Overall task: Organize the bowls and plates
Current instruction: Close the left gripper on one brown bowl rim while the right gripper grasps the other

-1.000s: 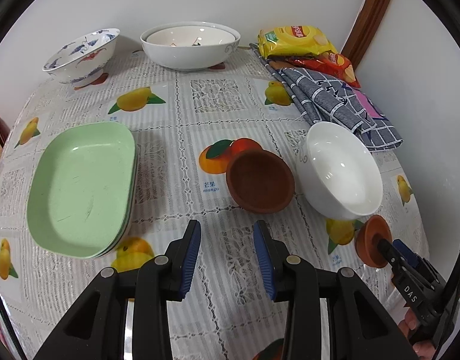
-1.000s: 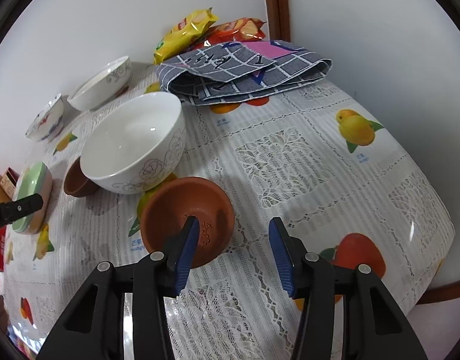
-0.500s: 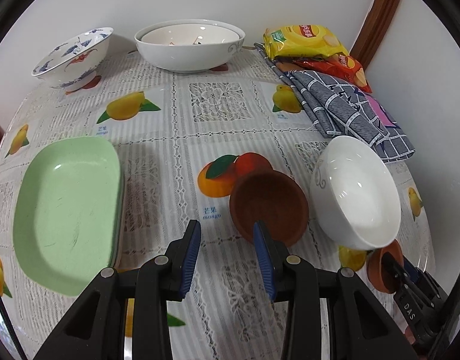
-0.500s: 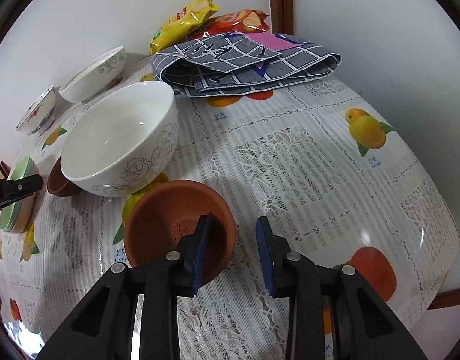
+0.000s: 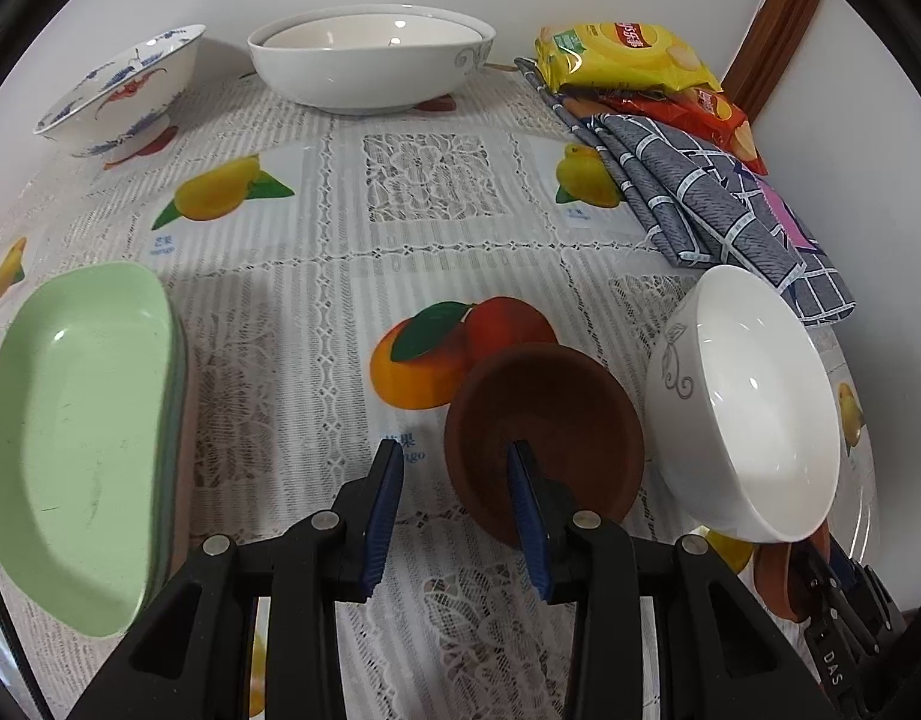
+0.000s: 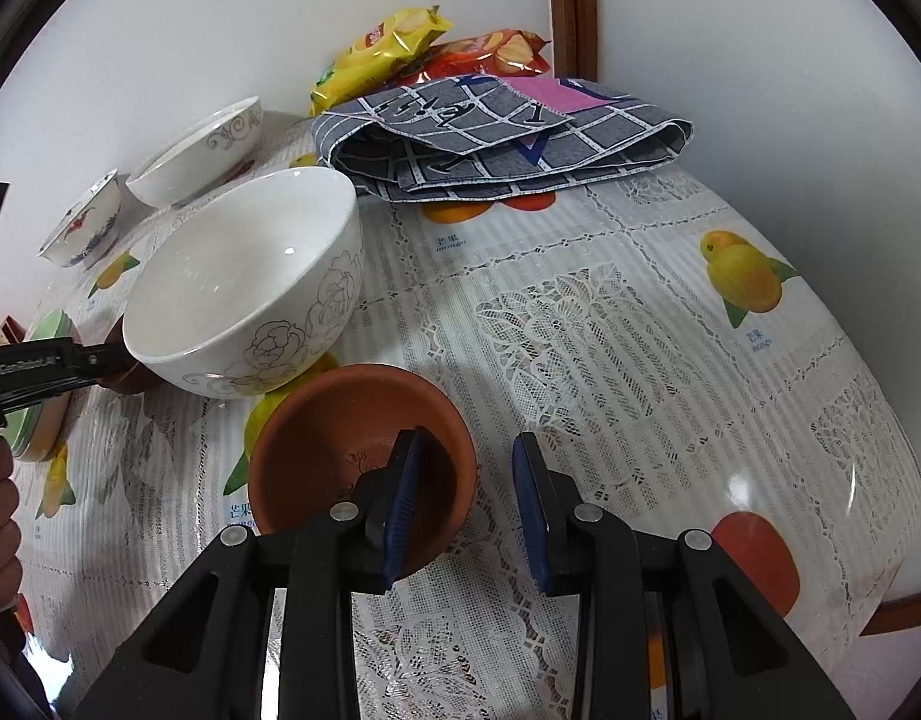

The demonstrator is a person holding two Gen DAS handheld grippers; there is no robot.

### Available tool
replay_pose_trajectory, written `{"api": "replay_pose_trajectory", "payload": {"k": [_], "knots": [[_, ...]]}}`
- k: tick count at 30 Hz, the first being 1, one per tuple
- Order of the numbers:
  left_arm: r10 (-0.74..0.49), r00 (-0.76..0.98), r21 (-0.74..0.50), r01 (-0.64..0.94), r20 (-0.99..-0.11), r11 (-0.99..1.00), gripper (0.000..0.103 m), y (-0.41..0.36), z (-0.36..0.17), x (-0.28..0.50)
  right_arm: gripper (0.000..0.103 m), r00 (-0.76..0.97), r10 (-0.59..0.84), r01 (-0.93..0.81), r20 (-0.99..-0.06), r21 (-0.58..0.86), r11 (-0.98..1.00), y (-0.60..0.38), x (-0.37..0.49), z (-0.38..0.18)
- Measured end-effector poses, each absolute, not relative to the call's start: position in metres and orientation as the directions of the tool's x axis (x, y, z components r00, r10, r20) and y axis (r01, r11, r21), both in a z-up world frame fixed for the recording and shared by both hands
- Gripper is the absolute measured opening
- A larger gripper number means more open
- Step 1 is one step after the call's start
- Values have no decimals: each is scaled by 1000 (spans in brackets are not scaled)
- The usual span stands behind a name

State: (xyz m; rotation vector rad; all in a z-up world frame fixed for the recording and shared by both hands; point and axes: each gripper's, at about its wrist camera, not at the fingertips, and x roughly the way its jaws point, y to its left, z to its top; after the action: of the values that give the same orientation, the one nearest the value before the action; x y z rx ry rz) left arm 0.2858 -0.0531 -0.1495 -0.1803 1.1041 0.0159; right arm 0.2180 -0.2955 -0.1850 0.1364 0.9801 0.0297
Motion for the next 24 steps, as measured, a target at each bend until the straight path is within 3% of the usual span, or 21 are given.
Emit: {"api": "replay_pose_trajectory", "payload": {"k": [20,24], "knots": [[-60,473,-112,-82,-879,990,33,-59,-154,291,35,594,88,46,-799,143,989,-296,216,-188],[-93,459,-143,-75,-883,987,23,-57,-154,292,35,580,91,53,-810,149,987,-296,219,-187]]}}
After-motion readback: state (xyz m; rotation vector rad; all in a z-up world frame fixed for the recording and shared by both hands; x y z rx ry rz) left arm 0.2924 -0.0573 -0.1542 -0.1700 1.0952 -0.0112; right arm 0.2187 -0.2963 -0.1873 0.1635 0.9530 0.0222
